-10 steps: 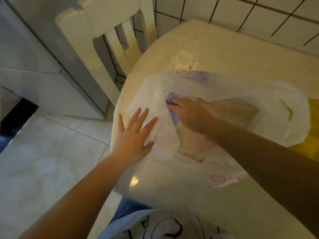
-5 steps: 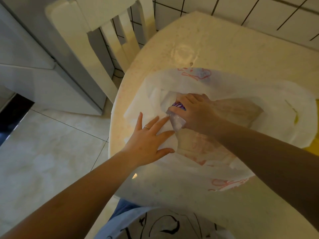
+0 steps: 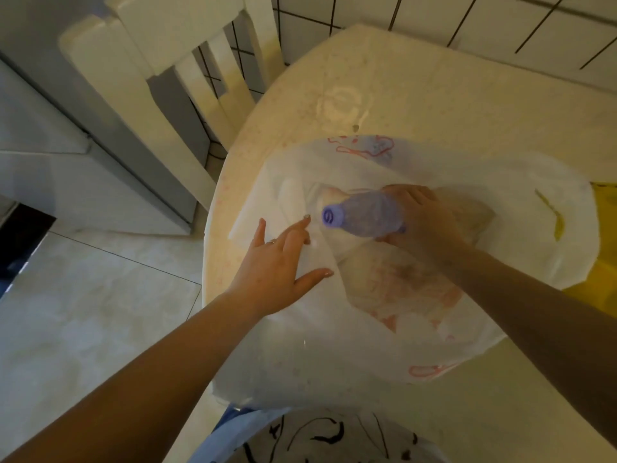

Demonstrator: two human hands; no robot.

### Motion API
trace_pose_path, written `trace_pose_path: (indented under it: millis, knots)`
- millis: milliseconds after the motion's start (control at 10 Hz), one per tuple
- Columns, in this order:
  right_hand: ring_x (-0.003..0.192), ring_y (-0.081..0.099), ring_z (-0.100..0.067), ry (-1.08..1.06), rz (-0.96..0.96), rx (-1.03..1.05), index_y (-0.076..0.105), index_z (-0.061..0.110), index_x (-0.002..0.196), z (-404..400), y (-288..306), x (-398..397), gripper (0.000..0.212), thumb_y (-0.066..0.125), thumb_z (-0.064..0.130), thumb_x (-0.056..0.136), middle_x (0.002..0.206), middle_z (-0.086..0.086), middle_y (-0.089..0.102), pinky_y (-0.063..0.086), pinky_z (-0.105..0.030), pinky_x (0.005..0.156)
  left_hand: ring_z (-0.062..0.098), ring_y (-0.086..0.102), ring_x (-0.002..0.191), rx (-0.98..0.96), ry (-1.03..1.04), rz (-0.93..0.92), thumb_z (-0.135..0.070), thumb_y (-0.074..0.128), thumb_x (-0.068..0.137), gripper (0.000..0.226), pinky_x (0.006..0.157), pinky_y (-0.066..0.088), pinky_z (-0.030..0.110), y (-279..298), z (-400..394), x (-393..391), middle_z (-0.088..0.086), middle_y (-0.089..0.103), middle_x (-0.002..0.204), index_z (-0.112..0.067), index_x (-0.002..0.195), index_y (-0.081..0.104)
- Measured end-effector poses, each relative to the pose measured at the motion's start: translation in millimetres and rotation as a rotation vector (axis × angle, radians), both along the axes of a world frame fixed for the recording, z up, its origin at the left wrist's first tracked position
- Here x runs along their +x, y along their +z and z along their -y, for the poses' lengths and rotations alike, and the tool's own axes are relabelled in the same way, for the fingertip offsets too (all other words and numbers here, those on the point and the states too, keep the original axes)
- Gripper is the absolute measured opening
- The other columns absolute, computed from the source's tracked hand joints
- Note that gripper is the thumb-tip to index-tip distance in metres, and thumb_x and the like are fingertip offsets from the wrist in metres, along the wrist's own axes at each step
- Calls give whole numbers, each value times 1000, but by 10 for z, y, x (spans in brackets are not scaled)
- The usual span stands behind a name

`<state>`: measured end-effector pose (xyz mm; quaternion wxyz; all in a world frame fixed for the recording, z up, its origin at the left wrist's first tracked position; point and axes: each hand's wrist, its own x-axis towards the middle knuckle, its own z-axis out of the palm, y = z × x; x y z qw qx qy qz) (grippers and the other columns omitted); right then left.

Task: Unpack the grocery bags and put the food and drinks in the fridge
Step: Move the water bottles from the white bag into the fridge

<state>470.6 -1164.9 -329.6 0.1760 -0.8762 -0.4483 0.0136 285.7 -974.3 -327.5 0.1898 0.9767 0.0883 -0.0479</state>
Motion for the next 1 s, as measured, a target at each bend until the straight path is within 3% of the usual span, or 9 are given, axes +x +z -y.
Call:
trace_pose_path:
  millis: [100, 200, 300, 400, 500, 600, 700, 900, 1000]
  knots:
    - [101, 60, -28, -138, -341, 225, 55, 10, 119, -8, -19, -62, 77, 76, 51, 57, 112, -10, 62, 50, -39, 83, 15, 48, 125, -162, 123, 170, -71, 28, 83, 80, 117, 2, 43, 95, 16, 95, -3, 43, 143, -20, 144, 25]
    - [97, 59, -19, -188, -579, 312, 51, 11, 114, -116, -6, -279, 70, 86, 32, 57, 107, 0, 57, 52, -40, 82, -16, 16, 127, -373, 152, 312, -65, 42, 85, 69, 115, 2, 38, 247, 169, 258, -17, 29, 145, -32, 142, 22]
    - [85, 58, -1, -180, -764, 369, 51, 13, 107, -253, 75, -498, 58, 84, 1, 60, 95, 9, 55, 53, -33, 78, -20, 22, 111, -597, 200, 301, -46, 60, 83, 68, 104, 18, 10, 374, 316, 390, -24, 31, 125, -33, 139, 24]
    - [79, 56, 17, -95, -842, 340, 54, 24, 103, -317, 251, -508, 52, 80, -2, 66, 91, 16, 56, 51, -16, 74, -13, 32, 109, -604, 212, 253, -33, 67, 82, 70, 81, 20, -11, 335, 320, 439, -18, 34, 118, -20, 140, 31]
    - [107, 44, 14, 104, -666, 95, 37, 23, 132, -238, 266, -288, 80, 83, 19, 67, 122, 9, 47, 34, -4, 91, -16, 32, 107, -643, 226, 263, -32, 69, 80, 67, 83, 23, -9, 314, 285, 464, -19, 37, 119, -25, 136, 34]
    - [136, 29, -21, 152, -287, -307, 4, 27, 147, -155, 184, 49, 103, 75, 42, 73, 148, -3, 29, 26, -39, 111, 4, 45, 116, -708, 293, 321, -25, 74, 77, 67, 95, 35, 9, 289, 228, 506, -12, 44, 124, -32, 129, 34]
    - [142, 12, -28, 175, 43, -534, -4, 30, 148, -226, 198, 316, 99, 65, 48, 80, 153, -8, 17, 11, -52, 114, 3, 45, 118, -707, 337, 366, -24, 76, 75, 69, 96, 37, 13, 296, 123, 571, -10, 45, 128, -36, 127, 32]
    - [134, 29, -36, 216, 279, -526, 26, 22, 147, -477, 274, 768, 82, 70, 35, 79, 144, -13, 38, 6, -66, 109, 13, 41, 126, -655, 378, 424, -18, 72, 80, 69, 101, 36, 21, 447, -132, 857, 4, 44, 138, -11, 138, 36]
    - [125, 43, -38, 216, 304, -456, 43, 18, 139, -607, 256, 922, 73, 73, 39, 76, 131, -17, 51, 16, -72, 103, 2, 41, 119, -625, 347, 492, -18, 74, 78, 70, 96, 35, 10, 502, -244, 1015, -2, 45, 131, -9, 137, 38]
